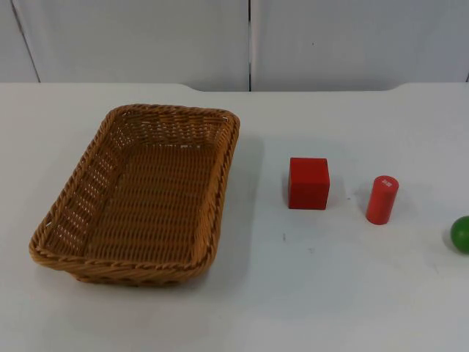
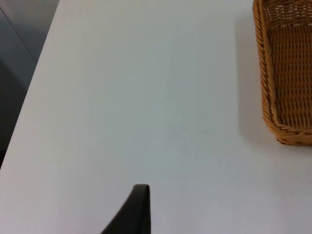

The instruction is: Pick up the basket with the left hand and place the object to the left of the red cylinder into the basket with the right hand.

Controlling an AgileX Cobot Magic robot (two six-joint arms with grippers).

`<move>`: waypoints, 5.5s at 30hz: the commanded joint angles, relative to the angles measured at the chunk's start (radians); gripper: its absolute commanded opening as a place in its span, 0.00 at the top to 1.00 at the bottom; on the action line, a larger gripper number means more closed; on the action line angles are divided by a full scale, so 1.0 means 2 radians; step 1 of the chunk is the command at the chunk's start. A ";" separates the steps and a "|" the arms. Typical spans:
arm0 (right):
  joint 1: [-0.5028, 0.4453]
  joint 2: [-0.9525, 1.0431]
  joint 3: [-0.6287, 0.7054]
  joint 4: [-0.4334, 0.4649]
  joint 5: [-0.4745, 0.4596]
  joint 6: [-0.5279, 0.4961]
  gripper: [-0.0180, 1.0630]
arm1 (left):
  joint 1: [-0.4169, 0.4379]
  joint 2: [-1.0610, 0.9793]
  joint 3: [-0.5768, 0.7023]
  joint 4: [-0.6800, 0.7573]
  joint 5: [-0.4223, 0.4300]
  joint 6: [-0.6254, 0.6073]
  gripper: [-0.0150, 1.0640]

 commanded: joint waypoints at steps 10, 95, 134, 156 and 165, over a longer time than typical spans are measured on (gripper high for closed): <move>-0.003 -0.002 0.001 -0.003 -0.003 -0.004 0.01 | -0.004 0.084 -0.060 -0.050 -0.032 0.001 0.01; -0.003 -0.002 0.001 -0.003 -0.003 -0.005 0.01 | -0.004 0.842 -0.268 -0.349 -0.270 0.321 0.01; -0.003 -0.002 0.001 -0.003 -0.003 -0.005 0.01 | -0.028 1.026 -0.405 -0.347 -0.190 0.328 0.29; -0.003 -0.002 0.001 -0.003 -0.003 -0.004 0.01 | -0.028 1.026 -0.405 -0.350 -0.192 0.327 0.76; -0.003 -0.002 0.001 -0.003 -0.003 -0.004 0.01 | -0.028 1.026 -0.405 -0.353 -0.186 0.325 0.99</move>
